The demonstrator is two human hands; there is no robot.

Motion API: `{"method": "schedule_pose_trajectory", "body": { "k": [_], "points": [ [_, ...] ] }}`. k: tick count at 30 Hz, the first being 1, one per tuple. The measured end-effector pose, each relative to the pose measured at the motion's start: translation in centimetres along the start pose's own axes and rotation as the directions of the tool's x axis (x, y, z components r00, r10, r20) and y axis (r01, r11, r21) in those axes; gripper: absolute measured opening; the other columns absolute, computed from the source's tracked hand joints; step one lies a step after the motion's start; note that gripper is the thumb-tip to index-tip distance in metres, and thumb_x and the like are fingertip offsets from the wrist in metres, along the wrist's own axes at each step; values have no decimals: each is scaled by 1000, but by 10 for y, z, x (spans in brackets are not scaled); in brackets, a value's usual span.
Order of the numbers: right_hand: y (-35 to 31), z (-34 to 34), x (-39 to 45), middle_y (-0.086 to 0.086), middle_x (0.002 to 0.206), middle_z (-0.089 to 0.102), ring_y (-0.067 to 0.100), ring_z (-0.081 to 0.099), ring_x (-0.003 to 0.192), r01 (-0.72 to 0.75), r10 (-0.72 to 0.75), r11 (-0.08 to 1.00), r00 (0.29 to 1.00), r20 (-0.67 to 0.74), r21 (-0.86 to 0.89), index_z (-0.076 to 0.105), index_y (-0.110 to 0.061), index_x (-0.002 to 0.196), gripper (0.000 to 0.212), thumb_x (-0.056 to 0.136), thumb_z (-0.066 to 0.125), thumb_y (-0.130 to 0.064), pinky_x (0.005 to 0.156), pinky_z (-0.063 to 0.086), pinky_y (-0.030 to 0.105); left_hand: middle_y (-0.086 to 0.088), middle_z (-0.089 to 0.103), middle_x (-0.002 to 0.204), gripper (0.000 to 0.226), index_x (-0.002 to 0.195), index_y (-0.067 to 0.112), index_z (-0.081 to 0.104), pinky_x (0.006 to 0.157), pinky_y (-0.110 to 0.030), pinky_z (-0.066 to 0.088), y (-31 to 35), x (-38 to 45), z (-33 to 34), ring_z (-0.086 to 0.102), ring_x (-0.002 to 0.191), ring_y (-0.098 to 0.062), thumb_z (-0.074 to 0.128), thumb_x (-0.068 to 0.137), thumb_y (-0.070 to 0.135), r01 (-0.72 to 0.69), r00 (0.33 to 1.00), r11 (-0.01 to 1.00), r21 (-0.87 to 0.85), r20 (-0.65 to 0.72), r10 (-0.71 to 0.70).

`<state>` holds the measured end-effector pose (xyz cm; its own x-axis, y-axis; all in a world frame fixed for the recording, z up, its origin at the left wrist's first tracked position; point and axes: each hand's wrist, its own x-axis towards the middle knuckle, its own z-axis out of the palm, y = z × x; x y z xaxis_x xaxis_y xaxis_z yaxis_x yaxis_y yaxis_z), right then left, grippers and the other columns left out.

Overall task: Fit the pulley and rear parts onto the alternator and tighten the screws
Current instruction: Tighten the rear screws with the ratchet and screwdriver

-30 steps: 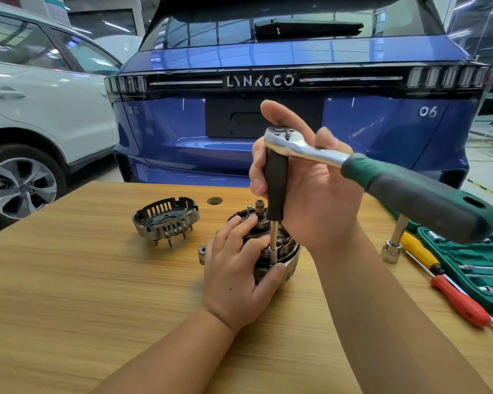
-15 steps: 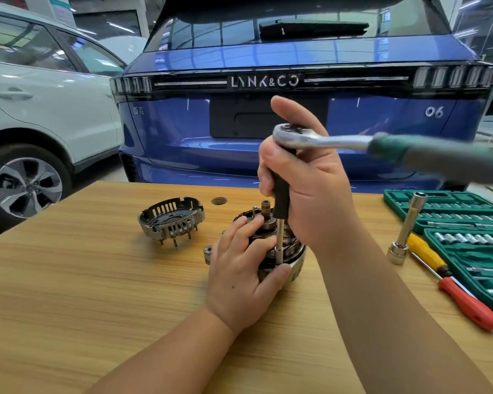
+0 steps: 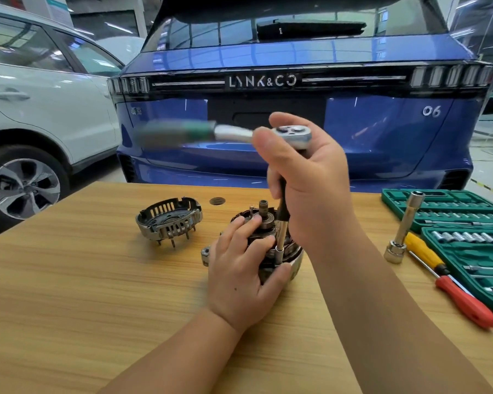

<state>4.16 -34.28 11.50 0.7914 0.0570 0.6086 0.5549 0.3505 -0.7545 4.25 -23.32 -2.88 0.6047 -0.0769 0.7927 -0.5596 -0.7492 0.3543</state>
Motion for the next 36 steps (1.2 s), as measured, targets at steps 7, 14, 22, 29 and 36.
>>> {"method": "schedule_pose_trajectory", "body": {
  "k": [7,14,22,29,36],
  "points": [
    [-1,-7,2,4,78,58,15,49,58,-36,11,988,987,162,152,55,-22,126,34,95,59,-9,60,45,25,-8,57,140,47,107,15,74,102,-63,40,1,0,0,41,140,-35,54,85,51,20,1000,1000,17,15,-20],
    [4,-6,3,11,81,59,24,44,61,-43,-48,954,955,292,297,64,-24,122,43,85,62,-2,57,36,36,-7,63,130,47,100,15,75,99,-57,41,2,1,-2,47,132,-36,51,86,53,39,998,999,28,58,-40],
    [-1,-6,3,2,71,60,15,52,54,-121,66,955,977,202,272,58,-14,122,33,90,56,-24,54,45,23,-5,59,138,37,114,30,63,102,-63,41,5,1,-2,45,136,-37,58,83,48,16,1000,998,-55,-10,-16],
    [0,-13,8,-3,66,57,10,48,54,-155,128,970,981,148,189,61,-15,120,31,90,68,-20,55,44,21,-8,59,138,47,105,14,75,101,-62,41,2,1,-1,44,138,-35,54,84,50,15,1000,999,28,5,-15],
    [11,-4,5,7,75,58,15,47,58,123,-151,985,956,253,124,60,-40,128,50,94,62,-4,58,46,24,-10,64,130,46,99,13,74,104,-60,40,2,2,-2,48,133,-37,53,85,51,22,999,1000,20,49,-23]
  ]
}}
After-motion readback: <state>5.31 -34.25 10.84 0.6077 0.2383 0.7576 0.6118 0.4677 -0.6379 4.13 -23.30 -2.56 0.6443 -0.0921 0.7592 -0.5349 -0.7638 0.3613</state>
